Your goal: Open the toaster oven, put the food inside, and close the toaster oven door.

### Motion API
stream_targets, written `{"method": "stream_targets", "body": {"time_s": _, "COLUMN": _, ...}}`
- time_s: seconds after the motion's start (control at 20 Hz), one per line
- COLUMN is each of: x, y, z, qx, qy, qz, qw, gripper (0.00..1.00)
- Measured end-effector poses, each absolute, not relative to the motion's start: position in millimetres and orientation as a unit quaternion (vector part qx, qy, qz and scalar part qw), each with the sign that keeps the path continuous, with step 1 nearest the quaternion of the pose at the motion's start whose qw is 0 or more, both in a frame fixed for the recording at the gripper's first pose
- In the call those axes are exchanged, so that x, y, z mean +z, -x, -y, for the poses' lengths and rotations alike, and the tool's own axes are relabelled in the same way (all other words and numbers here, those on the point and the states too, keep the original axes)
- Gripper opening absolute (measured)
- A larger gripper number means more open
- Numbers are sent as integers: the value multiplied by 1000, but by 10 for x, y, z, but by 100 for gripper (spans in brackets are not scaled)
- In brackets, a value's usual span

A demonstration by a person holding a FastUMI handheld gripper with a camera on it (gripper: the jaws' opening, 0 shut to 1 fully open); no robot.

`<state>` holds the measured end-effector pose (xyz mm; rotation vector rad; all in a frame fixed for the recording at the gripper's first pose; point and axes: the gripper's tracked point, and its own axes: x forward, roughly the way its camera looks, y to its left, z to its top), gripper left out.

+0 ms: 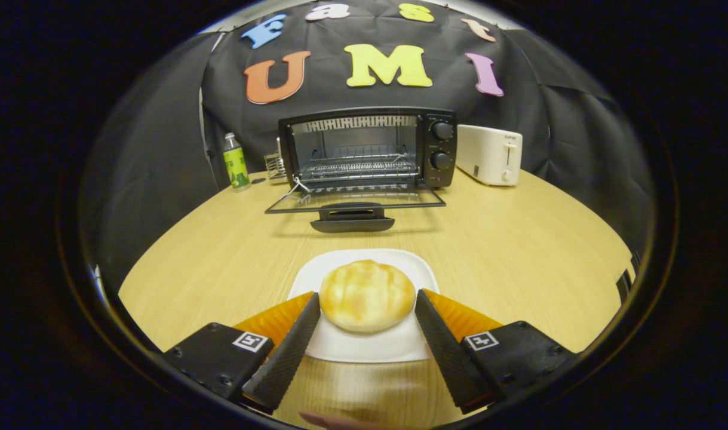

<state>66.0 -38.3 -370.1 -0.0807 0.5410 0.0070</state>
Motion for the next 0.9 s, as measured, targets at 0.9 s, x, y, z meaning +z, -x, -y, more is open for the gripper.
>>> {"method": "stream_targets", "body": {"time_s": 0.9, "x": -3234, "y": -672, "z": 192, "qx": 42, "qy": -15, "qz": -226, "qw": 973, "gripper": 71}}
